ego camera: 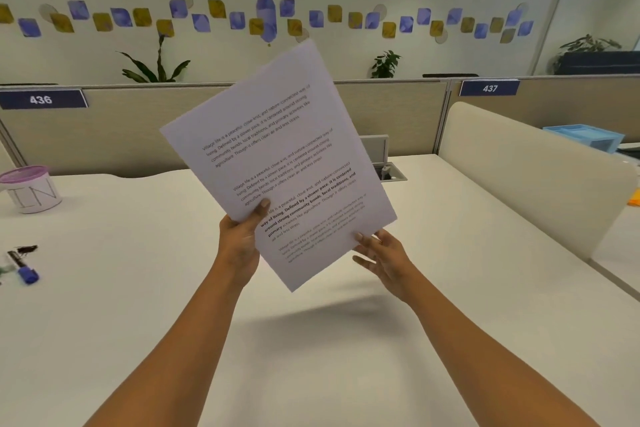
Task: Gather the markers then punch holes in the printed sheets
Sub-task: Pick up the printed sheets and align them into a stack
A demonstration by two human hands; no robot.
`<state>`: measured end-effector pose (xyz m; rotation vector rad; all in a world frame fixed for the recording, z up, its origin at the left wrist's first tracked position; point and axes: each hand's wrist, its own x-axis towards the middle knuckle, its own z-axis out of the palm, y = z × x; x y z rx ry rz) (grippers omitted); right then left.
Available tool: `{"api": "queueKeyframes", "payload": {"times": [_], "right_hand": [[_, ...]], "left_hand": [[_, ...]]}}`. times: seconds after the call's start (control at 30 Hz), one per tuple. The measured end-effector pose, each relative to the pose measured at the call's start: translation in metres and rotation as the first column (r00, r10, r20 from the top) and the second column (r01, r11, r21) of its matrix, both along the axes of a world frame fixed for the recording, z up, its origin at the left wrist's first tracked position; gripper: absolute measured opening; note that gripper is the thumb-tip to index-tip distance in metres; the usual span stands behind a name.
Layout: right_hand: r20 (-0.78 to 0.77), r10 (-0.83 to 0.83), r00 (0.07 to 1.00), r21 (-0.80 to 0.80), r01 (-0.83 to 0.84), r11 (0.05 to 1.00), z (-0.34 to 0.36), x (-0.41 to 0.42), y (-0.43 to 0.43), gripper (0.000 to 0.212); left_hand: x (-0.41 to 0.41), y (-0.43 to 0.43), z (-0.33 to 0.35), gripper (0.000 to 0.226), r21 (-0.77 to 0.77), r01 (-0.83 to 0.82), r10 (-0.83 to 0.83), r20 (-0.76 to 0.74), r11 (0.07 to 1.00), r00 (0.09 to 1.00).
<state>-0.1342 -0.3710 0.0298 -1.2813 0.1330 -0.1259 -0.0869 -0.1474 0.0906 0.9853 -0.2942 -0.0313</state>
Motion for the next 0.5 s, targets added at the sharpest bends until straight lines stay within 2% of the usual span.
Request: {"api": "queueKeyframes", "payload": {"times": [0.13,0.17,0.23,0.33,0.4,0.5], "right_hand": [[0.069,0.0,0.998,0.196,-0.014,0.981,0.007,0.004,0.015,0.043],[0.087,-0.021,0.996,0.226,0.0,0.974,0.009,0.006,0.016,0.052],[0.117,-0.077,0.99,0.244,0.046,0.969,0.014,0.007,0.013,0.07],[0.187,-0.157,0.97,0.22,0.115,0.969,0.022,0.007,-0.002,0.073],[0.231,-0.191,0.954,0.201,0.145,0.969,0.03,0.004,-0.012,0.07],[0.264,-0.205,0.943,0.131,0.175,0.976,0.039,0.002,-0.022,0.067]], "left_hand": [[-0.002,-0.004,-0.003,0.025,-0.015,0.005,-0.005,-0.012,1.0,1.0],[-0.001,-0.002,-0.003,0.026,-0.007,-0.012,0.012,-0.008,1.0,1.0],[0.002,0.008,-0.002,0.03,-0.016,-0.066,0.067,0.006,0.998,0.998],[0.011,0.031,-0.001,0.033,-0.043,-0.156,0.155,-0.01,0.987,0.988],[0.017,0.047,-0.002,0.025,0.043,-0.197,0.197,0.0,0.979,0.98],[0.021,0.066,-0.006,0.02,0.25,-0.173,0.17,0.031,0.953,0.985]]}}
